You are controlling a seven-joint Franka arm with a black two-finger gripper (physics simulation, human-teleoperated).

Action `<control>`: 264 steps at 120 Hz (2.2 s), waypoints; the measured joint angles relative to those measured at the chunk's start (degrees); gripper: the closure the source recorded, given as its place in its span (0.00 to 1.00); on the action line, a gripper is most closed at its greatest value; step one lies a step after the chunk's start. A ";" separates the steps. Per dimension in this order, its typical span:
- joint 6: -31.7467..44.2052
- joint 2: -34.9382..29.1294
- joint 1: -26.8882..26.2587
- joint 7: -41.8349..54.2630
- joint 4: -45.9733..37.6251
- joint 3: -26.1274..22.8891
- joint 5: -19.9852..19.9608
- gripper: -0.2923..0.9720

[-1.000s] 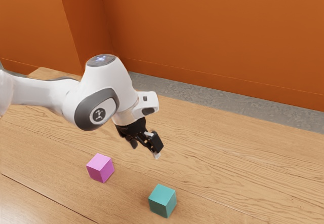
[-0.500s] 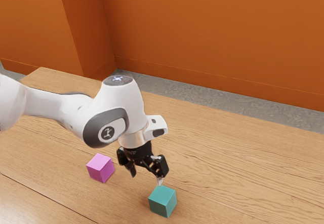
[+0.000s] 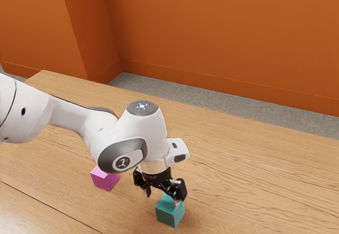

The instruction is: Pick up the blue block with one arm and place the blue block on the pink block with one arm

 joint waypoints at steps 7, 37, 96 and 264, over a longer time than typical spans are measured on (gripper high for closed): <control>1.68 0.38 0.65 -0.76 0.00 -0.04 -0.53 0.23; 5.87 1.35 -0.25 -1.35 -0.13 -0.28 -5.40 0.23; 7.23 2.79 -0.25 4.46 -0.43 -0.20 -5.79 0.23; 4.79 0.93 0.00 7.61 -1.23 0.18 -2.74 0.55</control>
